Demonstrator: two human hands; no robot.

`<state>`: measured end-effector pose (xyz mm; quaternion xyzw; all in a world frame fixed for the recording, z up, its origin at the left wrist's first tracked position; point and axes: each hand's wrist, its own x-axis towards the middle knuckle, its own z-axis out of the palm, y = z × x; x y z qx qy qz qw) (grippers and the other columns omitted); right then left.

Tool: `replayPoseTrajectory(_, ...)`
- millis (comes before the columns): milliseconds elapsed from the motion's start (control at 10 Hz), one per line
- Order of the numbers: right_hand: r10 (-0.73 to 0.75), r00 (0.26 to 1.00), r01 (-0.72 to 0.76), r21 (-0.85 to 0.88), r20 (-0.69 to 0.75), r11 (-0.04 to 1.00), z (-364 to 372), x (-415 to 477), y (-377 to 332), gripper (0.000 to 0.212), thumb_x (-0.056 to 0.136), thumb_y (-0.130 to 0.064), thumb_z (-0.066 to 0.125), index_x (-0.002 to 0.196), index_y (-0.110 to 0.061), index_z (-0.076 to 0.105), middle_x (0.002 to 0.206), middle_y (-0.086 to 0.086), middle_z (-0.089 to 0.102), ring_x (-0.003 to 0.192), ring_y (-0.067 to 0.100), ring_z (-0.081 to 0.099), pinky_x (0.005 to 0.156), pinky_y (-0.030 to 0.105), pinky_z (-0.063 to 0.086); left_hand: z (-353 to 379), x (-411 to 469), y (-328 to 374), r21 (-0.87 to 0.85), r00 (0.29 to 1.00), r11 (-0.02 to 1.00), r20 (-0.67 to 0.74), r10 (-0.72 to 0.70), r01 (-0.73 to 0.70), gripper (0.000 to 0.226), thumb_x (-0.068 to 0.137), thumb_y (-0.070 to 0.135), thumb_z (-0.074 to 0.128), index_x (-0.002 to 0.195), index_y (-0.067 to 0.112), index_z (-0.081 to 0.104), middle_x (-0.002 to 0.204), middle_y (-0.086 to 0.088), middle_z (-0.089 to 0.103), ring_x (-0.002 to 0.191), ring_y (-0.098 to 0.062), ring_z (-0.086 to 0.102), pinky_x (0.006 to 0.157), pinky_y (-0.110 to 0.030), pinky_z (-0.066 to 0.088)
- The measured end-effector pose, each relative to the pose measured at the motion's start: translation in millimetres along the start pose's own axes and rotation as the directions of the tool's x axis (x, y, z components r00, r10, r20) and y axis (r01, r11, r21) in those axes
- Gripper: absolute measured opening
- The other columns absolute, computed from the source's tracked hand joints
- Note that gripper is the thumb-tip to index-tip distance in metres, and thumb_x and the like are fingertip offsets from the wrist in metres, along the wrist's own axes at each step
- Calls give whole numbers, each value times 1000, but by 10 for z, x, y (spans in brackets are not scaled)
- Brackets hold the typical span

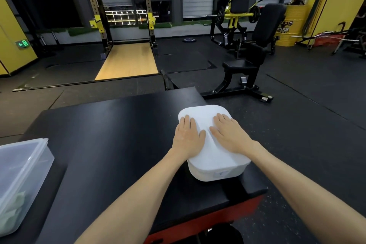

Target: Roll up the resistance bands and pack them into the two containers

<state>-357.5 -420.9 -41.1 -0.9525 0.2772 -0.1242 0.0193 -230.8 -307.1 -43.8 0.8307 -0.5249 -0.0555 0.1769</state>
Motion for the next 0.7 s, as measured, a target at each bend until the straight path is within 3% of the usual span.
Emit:
replayPoseTrajectory(200,-6,1000,5,-21,-21,1000,70,28,33,62,82,-51,1,104,-11,43,103,-3,37,98,17,36,83,30,27,54,29,-13,21,1000,1000,8,-3,3,68,101,41,28,150,-1,6,159,-15,-2,147,-28,-4,120,-38,4)
replayPoseTrajectory(300,-13,1000,13,-33,-3,999,75,28,31,69,81,-52,0,111,-9,45,112,0,42,106,19,38,88,32,28,30,13,3,38,1000,999,14,-2,2,67,101,41,28,149,0,8,159,-15,-2,147,-27,-5,120,-37,2)
replayPoseTrajectory(400,21,998,-18,-46,62,999,-6,31,-3,60,90,-49,10,115,-8,45,117,2,43,111,21,39,92,34,31,-90,-17,21,-44,998,999,65,-10,13,62,101,39,31,148,2,16,159,-14,4,146,-28,2,117,-36,8)
replayPoseTrajectory(500,52,991,-46,-55,121,997,-139,63,-89,33,99,-33,32,110,-6,48,113,6,49,111,27,45,88,36,37,-317,-41,-62,-301,999,953,36,-29,39,40,100,30,38,126,2,47,129,-7,47,116,-26,44,92,-30,36)
replayPoseTrajectory(600,112,992,-118,148,50,982,-397,122,-386,28,97,-21,40,109,-3,58,107,8,61,101,29,55,82,37,46,-731,-178,-198,-518,989,851,-58,-134,86,26,98,27,39,100,16,61,103,4,59,93,-17,55,78,-27,42)
replayPoseTrajectory(700,122,992,-95,437,-34,894,-643,209,-816,25,91,-17,43,80,-4,62,74,3,62,72,22,53,58,26,40,-1183,-431,-333,-665,972,744,-124,-199,68,33,99,27,39,92,13,68,93,3,67,85,-11,60,76,-26,46)
